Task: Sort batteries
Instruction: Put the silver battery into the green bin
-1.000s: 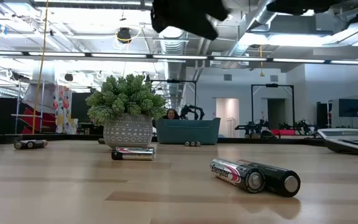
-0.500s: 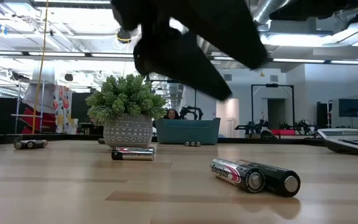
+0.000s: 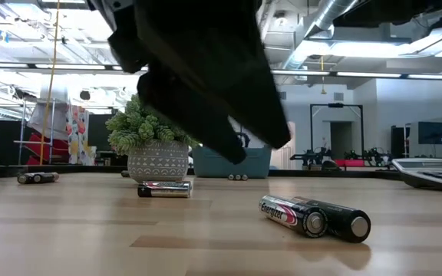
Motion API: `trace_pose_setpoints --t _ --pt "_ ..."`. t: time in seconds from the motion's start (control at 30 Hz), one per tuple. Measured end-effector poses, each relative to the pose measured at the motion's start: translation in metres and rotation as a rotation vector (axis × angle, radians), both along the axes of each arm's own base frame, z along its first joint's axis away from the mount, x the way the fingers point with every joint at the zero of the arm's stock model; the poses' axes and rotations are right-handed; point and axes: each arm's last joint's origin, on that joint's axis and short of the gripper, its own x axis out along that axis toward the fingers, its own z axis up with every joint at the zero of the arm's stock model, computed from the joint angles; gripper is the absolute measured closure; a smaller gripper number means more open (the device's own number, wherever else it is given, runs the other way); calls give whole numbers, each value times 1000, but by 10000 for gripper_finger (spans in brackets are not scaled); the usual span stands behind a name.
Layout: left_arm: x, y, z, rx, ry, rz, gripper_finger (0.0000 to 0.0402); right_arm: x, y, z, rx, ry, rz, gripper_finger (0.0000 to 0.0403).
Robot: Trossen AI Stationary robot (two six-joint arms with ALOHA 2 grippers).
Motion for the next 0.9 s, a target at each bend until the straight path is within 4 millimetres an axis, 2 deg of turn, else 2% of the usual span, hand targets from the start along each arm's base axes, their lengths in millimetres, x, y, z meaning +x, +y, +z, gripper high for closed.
trace_pose_setpoints --t 0.1,0.17,0.33,0.53,0.77,0.9 --pt "0 2 2 13 2 -10 98 1 2 -1 28 8 22 202" --pt "-2 6 11 31 -14 11 99 5 5 -2 67 6 76 202" --pt "-14 18 52 217 -145 133 103 23 23 -9 102 27 181 200" --pt "-35 36 93 420 -211 244 126 49 52 -36 131 136 243 179" --pt "-43 46 105 603 -269 368 160 70 81 -63 234 187 280 146" --pt "-45 48 104 661 -262 391 195 86 99 -69 254 230 295 131"
